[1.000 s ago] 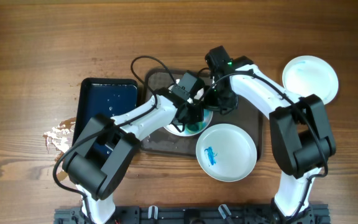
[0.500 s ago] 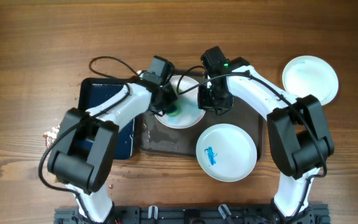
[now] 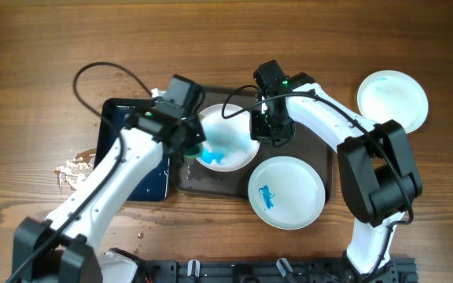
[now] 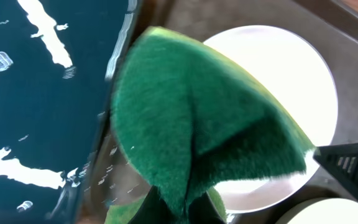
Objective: Clean dirty plates on tray and stack at the side
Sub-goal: 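Return the sponge to the basin and open the left gripper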
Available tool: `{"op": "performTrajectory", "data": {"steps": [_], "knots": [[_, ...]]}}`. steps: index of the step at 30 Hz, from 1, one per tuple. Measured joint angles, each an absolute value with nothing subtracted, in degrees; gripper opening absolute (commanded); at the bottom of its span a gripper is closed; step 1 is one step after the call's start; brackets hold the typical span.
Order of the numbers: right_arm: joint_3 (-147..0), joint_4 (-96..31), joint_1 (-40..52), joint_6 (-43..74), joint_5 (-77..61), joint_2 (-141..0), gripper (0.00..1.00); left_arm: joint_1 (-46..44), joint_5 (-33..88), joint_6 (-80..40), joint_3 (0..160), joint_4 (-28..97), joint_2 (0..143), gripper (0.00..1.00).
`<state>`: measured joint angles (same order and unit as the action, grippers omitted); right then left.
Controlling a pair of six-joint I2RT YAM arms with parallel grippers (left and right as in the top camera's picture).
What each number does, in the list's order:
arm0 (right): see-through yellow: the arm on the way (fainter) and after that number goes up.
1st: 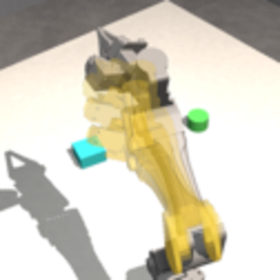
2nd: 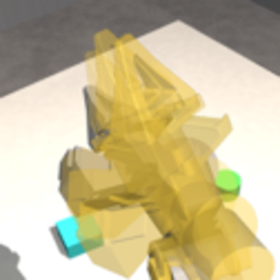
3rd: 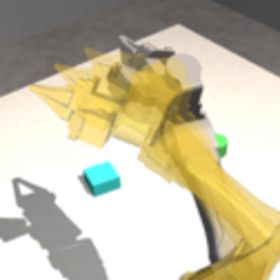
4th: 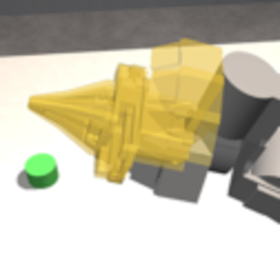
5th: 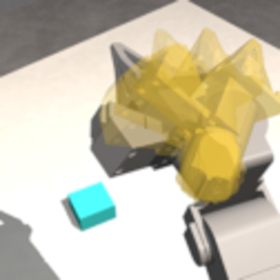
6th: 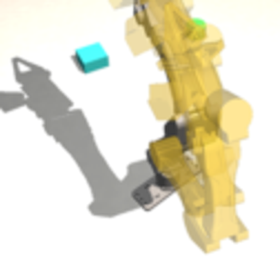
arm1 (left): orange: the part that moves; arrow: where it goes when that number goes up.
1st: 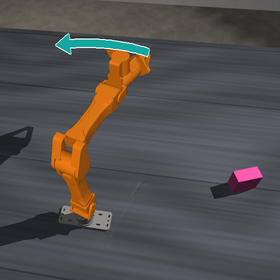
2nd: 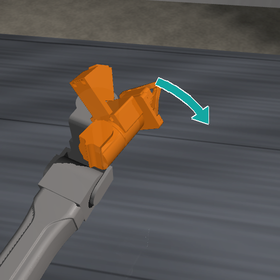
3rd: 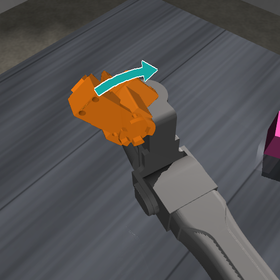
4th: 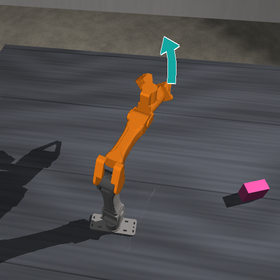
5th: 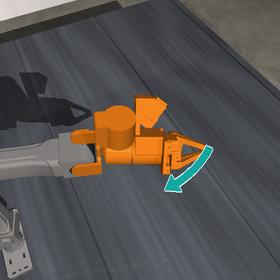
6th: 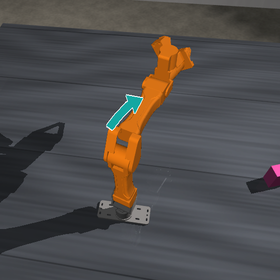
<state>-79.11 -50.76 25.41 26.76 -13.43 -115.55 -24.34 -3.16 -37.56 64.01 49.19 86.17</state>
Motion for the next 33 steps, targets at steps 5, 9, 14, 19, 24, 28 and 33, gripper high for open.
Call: {"op": "performTrajectory", "data": {"steps": [5, 9, 14, 19, 24, 28, 33], "knots": [[-79.11, -50.76, 25.41, 26.74, -13.43, -115.55, 0.05, -13.56, -4.01, -37.39, 64.01, 54.65, 87.05, 0.04], [-79.11, -50.72, 25.41, 26.74, -13.39, -115.55, 0.05, -6.28, -4.73, -36.47, 64.01, 53.54, 92.90, 0.04], [-79.11, -50.72, 25.41, 26.72, -13.26, -115.55, 0.05, -3.01, -4.91, -35.40, 64.01, 52.42, 103.07, 0.76], [-79.11, -50.63, 25.41, 26.52, -13.26, -115.55, 0.05, -2.39, -4.84, -34.98, 64.01, 52.77, 103.48, 0.93], [-79.11, -50.00, 25.39, 25.89, -13.17, -115.55, 0.05, -2.39, -4.84, -34.98, 63.75, 57.80, 89.80, 0.96], [-79.11, -49.50, 25.41, 23.49, -12.99, -115.55, 0.05, -2.39, -4.86, -34.98, 63.77, 63.09, 71.44, 1.00], [-79.44, -50.54, 25.41, 20.97, -10.85, -113.51, 0.05, -2.39, -4.86, -34.98, 63.77, 64.51, 58.74, 1.00]]}}
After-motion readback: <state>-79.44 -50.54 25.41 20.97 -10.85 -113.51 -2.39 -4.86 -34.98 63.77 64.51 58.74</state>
